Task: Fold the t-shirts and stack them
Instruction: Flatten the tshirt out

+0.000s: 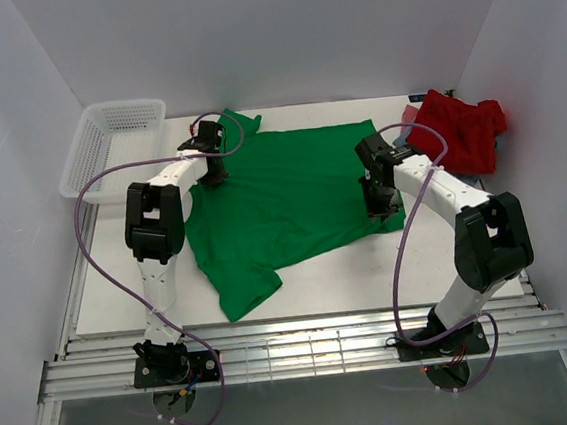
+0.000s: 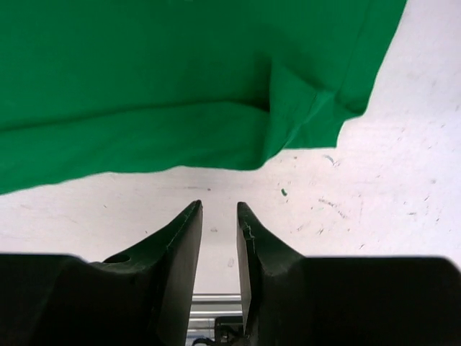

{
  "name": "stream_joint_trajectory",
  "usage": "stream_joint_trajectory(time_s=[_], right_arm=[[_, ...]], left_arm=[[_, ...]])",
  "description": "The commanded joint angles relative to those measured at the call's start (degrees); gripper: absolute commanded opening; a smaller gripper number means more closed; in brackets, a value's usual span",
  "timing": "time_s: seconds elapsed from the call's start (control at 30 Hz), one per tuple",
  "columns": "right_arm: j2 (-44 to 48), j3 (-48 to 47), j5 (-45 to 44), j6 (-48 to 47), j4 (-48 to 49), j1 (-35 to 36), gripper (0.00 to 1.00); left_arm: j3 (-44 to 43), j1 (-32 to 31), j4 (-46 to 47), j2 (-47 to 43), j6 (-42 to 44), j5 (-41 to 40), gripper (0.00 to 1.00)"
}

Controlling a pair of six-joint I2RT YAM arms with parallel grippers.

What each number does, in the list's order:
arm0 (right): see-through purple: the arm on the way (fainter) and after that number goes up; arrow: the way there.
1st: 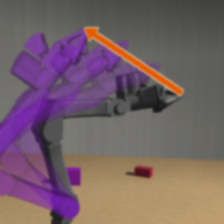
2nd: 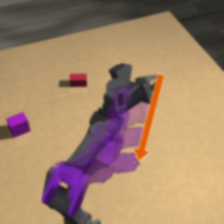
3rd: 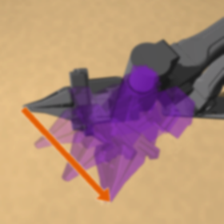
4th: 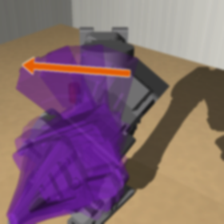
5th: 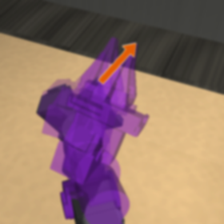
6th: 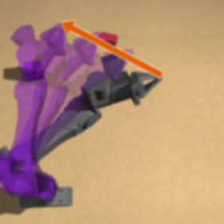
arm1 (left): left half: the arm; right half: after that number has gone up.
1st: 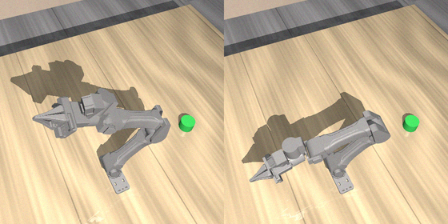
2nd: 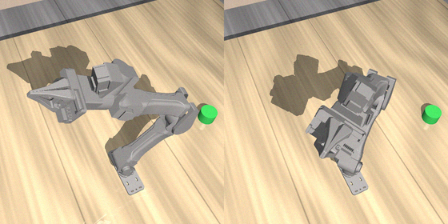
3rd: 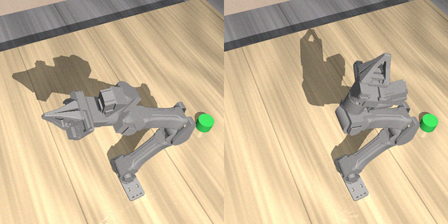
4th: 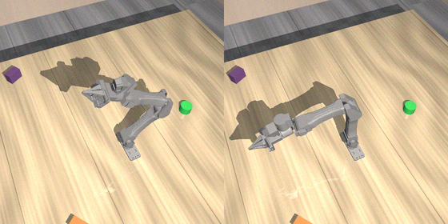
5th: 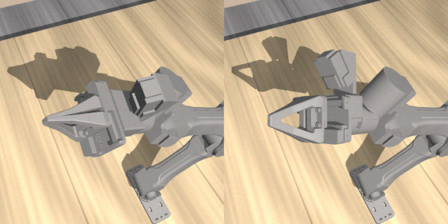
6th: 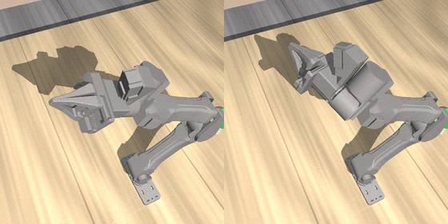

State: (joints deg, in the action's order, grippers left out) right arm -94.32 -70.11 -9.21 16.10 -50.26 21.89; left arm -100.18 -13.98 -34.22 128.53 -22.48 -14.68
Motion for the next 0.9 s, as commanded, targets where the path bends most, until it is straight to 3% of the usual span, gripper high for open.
stream_joint_trajectory(time_s=[0.0, 0.27, 0.63, 0.73, 0.77, 0.87], right_arm=[[1.0, -3.8, -2.7, 0.1, 1.4, 0.2, 0.33], [-3.7, -6.2, -10.6, -1.5, 1.8, 0.2, 0.41], [-7.5, -3.5, -10.4, -1.2, 3.3, 0.2, 0.42], [-7.5, -2.9, -11.0, -1.4, 3.2, 0.2, 0.29], [-7.2, -2.8, -11.3, -1.5, 2.9, 0.2, 0.12], [-5.7, -2.0, -10.9, -1.5, 2.4, 0.2, 0.08]], left_arm=[[1.9, 0.8, -1.6, 1.9, 0.3, 1.8, 0.0], [4.1, 0.7, -1.5, 0.1, 0.4, 2.4, 0.0], [4.4, 0.8, -1.3, -0.7, 0.5, 2.5, 0.0], [4.4, 0.8, -1.3, -0.8, 0.6, 2.7, 0.0], [4.4, 0.7, -1.3, -0.8, 0.5, 2.7, 0.0], [4.3, 0.8, -1.3, -0.7, 0.5, 2.6, 0.0]])
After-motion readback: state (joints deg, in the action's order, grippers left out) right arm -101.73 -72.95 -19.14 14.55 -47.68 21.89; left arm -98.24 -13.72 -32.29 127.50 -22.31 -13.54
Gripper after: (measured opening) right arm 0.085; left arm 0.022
